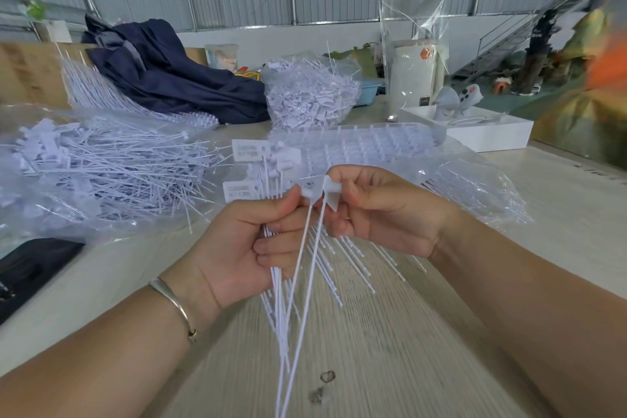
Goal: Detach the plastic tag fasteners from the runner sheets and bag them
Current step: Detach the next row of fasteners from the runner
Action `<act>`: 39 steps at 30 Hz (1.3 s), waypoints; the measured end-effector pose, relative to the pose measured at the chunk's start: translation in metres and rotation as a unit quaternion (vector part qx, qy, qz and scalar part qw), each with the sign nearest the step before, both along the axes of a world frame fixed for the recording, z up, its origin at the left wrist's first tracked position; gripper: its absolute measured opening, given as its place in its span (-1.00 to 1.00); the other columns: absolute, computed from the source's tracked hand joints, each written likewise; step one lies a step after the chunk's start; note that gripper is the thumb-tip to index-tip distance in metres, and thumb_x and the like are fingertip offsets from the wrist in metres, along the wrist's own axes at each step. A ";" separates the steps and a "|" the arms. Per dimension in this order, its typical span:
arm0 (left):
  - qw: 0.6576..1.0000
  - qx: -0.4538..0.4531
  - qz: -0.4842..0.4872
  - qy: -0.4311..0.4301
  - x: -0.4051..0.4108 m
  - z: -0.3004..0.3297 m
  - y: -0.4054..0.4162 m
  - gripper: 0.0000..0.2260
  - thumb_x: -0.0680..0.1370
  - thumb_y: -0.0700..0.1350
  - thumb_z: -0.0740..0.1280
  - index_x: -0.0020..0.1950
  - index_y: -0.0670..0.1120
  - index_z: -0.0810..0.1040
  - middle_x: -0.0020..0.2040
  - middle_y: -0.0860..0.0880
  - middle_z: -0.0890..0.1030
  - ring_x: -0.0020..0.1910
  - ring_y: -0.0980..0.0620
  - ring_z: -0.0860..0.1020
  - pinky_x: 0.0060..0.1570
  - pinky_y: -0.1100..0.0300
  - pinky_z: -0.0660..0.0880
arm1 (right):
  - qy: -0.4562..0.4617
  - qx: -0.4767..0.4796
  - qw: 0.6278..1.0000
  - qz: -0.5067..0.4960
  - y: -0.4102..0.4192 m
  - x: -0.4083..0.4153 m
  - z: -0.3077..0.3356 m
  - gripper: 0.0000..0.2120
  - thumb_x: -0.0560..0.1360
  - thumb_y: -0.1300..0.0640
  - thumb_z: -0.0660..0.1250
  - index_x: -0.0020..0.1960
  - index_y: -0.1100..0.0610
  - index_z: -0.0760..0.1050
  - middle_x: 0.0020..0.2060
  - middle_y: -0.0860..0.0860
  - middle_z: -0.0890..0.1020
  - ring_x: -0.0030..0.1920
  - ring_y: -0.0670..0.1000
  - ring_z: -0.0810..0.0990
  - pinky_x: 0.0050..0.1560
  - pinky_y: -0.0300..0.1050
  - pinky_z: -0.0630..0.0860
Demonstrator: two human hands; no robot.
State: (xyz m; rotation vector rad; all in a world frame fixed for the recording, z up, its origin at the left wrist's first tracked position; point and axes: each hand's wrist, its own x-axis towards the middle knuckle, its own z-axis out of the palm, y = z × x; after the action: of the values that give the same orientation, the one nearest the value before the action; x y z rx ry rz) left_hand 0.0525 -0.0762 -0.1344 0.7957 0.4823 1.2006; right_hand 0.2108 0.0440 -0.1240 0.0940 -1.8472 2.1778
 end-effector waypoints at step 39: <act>0.957 -0.049 0.249 0.143 0.012 0.010 0.002 -0.78 0.38 -0.15 0.39 -0.47 -0.01 0.48 -0.50 0.10 0.22 -0.65 0.20 0.15 -0.71 0.37 0.06 | -0.062 -0.049 0.994 -0.081 -0.008 -0.002 0.001 -0.90 0.47 0.19 0.17 -0.06 0.20 0.41 -0.51 0.07 0.51 -0.59 -0.12 0.42 -0.24 -0.03 -0.08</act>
State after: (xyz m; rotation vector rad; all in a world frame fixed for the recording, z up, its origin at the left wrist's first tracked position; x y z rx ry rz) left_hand 0.0645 -0.0738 -0.1246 0.7890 1.0176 1.5155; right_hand 0.2089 0.0362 -0.1231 -0.2081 -1.7399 2.2000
